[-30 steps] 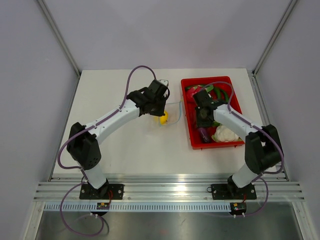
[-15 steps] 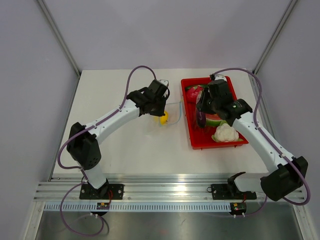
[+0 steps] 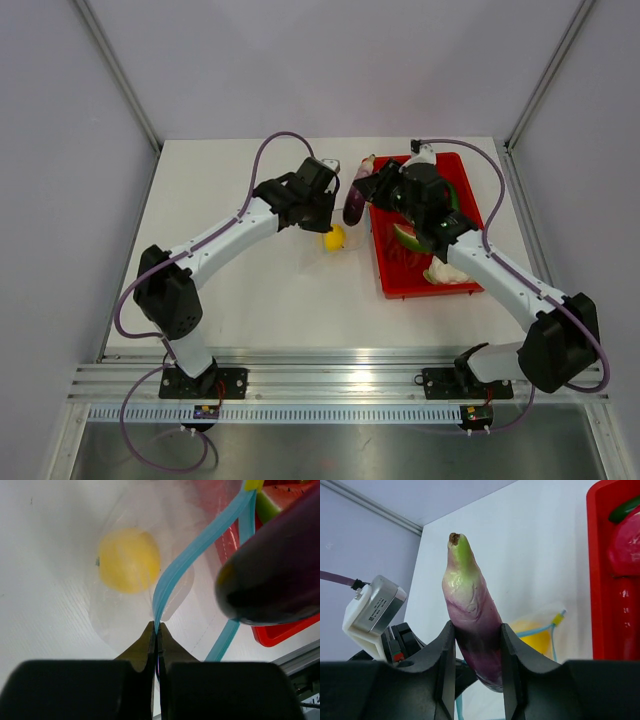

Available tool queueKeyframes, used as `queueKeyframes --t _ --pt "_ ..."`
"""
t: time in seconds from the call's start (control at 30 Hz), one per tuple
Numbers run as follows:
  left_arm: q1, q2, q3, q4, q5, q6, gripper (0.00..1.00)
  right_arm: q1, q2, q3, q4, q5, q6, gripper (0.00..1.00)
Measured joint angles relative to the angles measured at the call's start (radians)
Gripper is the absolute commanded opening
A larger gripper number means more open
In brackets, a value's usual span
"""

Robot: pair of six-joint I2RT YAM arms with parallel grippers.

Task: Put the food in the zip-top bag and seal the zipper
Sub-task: Place the fake vegetable in the zipper food storage bag.

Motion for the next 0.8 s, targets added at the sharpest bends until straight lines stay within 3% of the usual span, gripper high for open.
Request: queueKeyframes --t 0.27,0.8 --pt "0.004 0.0 0.013 -0.013 0.016 -0.005 0.0 0.096 0.085 -0.043 0.085 0.068 0.047 0.02" --pt "0.029 0.0 0.013 -0.008 0.053 -0.031 0.0 0.149 0.021 -0.223 0.1 0.063 0.139 0.06"
